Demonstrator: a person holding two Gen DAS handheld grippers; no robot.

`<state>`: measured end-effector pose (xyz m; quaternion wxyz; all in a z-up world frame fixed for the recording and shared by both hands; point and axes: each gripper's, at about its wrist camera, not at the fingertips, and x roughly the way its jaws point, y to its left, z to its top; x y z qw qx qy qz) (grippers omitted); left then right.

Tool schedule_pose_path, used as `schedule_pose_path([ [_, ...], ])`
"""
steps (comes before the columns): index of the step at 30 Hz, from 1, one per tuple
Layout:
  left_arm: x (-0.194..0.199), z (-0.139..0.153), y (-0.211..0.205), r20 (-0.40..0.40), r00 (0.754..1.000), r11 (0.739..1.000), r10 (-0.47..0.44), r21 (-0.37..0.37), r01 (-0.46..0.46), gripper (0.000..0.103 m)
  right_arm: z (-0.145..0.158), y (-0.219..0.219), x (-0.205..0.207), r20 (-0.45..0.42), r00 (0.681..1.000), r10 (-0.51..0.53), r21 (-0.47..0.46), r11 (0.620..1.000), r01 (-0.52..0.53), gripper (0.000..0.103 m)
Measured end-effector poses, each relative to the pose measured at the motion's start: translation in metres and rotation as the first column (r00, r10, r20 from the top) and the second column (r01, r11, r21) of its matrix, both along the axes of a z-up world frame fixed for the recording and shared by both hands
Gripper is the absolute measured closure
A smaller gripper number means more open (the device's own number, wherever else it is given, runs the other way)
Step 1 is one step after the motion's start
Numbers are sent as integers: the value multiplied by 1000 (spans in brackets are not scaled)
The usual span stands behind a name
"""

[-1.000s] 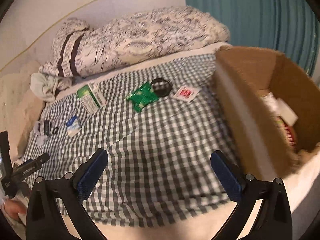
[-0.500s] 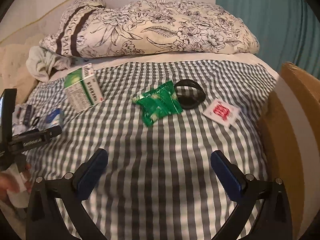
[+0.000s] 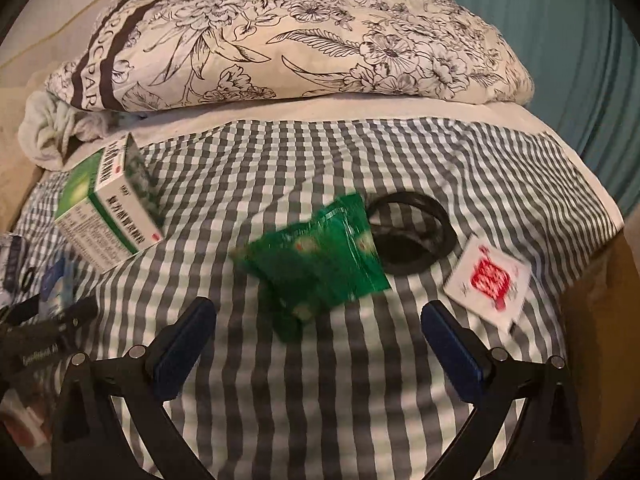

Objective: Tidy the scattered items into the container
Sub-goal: 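Grasp the blue Vinda tissue pack with the left tool while the right tool grasps the green packet, then lift the tissue pack and green packet and carry them over the cardboard box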

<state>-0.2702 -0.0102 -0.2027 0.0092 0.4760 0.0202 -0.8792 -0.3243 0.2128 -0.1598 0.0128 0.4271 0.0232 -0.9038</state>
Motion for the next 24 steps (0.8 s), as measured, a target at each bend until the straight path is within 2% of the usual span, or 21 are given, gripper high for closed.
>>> schedule_pose_path([
  [5, 2, -1, 0, -27, 1000, 1000, 9, 9, -9, 0, -14, -5, -22, 28, 1000, -12, 34, 999, 11, 1],
  [7, 4, -1, 0, -40, 999, 1000, 8, 12, -8, 0, -23, -5, -31, 61, 998, -25, 62, 998, 21, 8],
  [8, 5, -1, 0, -45, 999, 1000, 7, 12, -7, 0, -28, -5, -34, 81, 996, -24, 59, 998, 19, 20],
  [10, 6, -1, 0, -50, 999, 1000, 5, 15, -4, 2, -30, -1, -35, 82, 996, -28, 24, 999, 26, 24],
  [12, 7, 1, 0, -62, 998, 1000, -3, 25, 5, 13, -30, 2, -35, 74, 997, -39, 10, 999, 38, 25],
  [13, 8, 3, 0, -69, 998, 1000, -4, 23, 5, 22, -29, 3, -35, 72, 997, -34, 7, 999, 34, 26],
  [14, 8, 4, -1, -76, 997, 1000, 0, 19, 2, 36, -29, 2, -35, 71, 997, -30, 7, 1000, 30, 30],
  [16, 9, 6, -3, -83, 997, 1000, 5, 11, -4, 50, -27, 2, -33, 62, 998, -17, 0, 1000, 17, 40],
  [17, 10, 7, -4, -86, 996, 1000, 6, 14, -4, 50, -26, 1, -32, 60, 998, -17, 2, 1000, 17, 46],
  [24, 34, 26, -11, -120, 993, 1000, 2, 31, 2, 51, -12, -8, -10, 61, 996, 62, -57, 997, -58, 48],
])
